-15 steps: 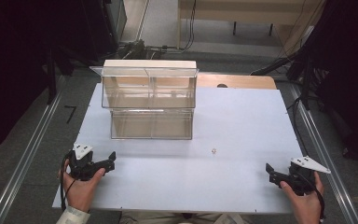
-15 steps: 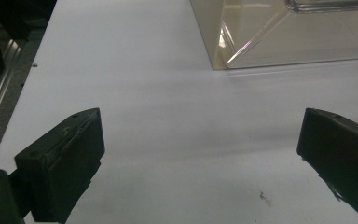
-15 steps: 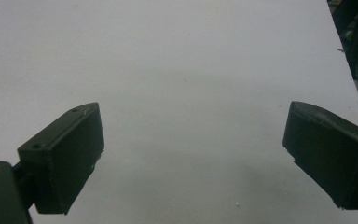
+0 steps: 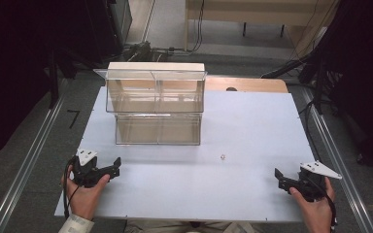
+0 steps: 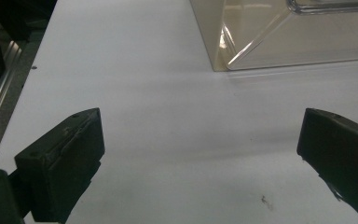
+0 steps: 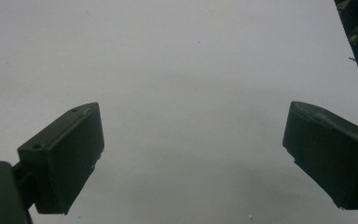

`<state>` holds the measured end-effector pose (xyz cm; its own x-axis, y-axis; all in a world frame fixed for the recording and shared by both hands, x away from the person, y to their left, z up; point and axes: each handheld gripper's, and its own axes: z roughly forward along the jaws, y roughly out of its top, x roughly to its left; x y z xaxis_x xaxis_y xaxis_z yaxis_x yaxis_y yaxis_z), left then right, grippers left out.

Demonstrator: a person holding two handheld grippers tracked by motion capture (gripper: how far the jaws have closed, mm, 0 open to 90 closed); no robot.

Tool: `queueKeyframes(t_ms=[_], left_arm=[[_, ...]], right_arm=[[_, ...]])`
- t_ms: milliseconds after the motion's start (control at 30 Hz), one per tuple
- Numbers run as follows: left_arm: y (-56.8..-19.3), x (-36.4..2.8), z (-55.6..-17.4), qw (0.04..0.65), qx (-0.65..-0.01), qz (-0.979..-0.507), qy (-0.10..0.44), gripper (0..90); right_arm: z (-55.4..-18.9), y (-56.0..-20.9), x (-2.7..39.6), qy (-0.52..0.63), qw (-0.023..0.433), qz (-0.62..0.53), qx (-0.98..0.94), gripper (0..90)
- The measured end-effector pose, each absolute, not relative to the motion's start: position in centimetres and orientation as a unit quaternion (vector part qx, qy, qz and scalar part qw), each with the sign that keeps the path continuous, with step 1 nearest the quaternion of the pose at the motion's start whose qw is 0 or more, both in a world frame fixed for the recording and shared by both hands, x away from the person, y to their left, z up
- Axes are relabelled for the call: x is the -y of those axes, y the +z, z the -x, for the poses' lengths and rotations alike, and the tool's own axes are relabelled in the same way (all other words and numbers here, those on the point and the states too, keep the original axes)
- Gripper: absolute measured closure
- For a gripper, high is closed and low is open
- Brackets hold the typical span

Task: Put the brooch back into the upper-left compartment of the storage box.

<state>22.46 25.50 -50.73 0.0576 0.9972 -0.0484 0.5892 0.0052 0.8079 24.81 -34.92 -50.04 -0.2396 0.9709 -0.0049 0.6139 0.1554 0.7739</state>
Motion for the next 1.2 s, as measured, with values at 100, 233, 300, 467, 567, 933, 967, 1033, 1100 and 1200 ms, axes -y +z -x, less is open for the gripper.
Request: queueKeyframes(t_ms=[100,233,300,467,567,933,967,1033,1100,1200], left_arm=[[-50.7,-25.4,-22.5,0.347,-0.620,-0.639,0.296,1.5],[-50.8,-25.4,-22.5,0.346,-0.618,-0.641,0.296,1.5],[-50.8,-25.4,-22.5,0.346,-0.618,-0.641,0.296,1.4],[-50.8,-25.4,-22.6,0.345,-0.619,-0.641,0.296,1.4],[-50.7,-25.4,-22.6,0.345,-0.618,-0.641,0.297,1.5],[-50.7,-25.4,-22.6,0.345,-0.618,-0.641,0.296,1.5],[-50.8,-25.4,-22.6,0.345,-0.618,-0.641,0.296,1.5],[-50.7,-25.4,-22.6,0.345,-0.618,-0.642,0.297,1.5],[-50.7,-25.4,-22.6,0.345,-0.617,-0.642,0.297,1.5],[-50.7,-25.4,-22.6,0.345,-0.617,-0.642,0.296,1.5]], right_arm=[[-24.9,-50.0,34.7,0.337,0.264,-0.554,-0.714,3.5],[-25.1,-50.0,34.4,0.338,0.263,-0.549,-0.718,3.5],[-25.1,-50.0,34.2,0.339,0.264,-0.547,-0.718,3.5],[-25.3,-49.9,34.1,0.342,0.264,-0.546,-0.718,3.5],[-25.4,-49.9,33.8,0.343,0.263,-0.543,-0.720,3.5],[-26.1,-49.8,32.6,0.346,0.260,-0.531,-0.728,3.6],[-26.2,-49.8,32.4,0.346,0.260,-0.529,-0.730,3.6],[-26.3,-49.8,32.3,0.345,0.259,-0.527,-0.732,3.6],[-26.4,-49.9,32.1,0.346,0.259,-0.525,-0.733,3.6],[-26.6,-49.8,31.6,0.348,0.255,-0.523,-0.735,3.6]])
